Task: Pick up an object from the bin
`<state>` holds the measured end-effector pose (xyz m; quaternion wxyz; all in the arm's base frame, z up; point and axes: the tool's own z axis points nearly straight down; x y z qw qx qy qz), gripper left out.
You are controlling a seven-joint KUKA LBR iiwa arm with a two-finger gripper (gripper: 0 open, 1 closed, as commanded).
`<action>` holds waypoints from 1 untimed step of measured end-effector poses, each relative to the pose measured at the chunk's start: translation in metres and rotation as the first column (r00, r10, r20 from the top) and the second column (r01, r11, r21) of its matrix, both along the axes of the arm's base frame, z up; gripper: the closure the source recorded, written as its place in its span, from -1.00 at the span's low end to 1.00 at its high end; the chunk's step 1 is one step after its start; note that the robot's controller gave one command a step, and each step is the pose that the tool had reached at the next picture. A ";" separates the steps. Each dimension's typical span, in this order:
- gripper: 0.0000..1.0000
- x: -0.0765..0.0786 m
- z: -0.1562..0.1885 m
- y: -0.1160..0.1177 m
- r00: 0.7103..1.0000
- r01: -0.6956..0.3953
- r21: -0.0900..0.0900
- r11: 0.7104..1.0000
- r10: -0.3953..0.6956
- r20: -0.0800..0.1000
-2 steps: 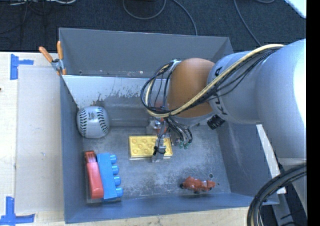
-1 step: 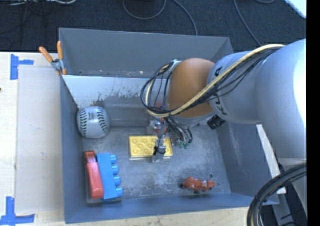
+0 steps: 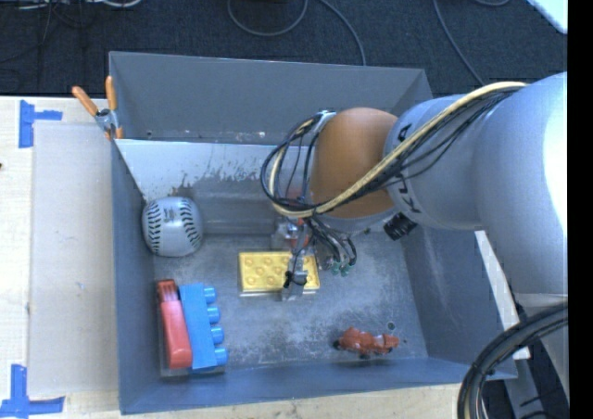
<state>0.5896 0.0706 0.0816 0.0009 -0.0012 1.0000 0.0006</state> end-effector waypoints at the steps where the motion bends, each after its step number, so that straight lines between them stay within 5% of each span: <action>1: 1.00 0.000 0.000 0.000 1.000 0.000 0.000 1.000 0.000 0.000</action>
Offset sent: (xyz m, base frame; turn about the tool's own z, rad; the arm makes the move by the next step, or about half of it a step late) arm 0.0000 0.0000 0.0000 0.0000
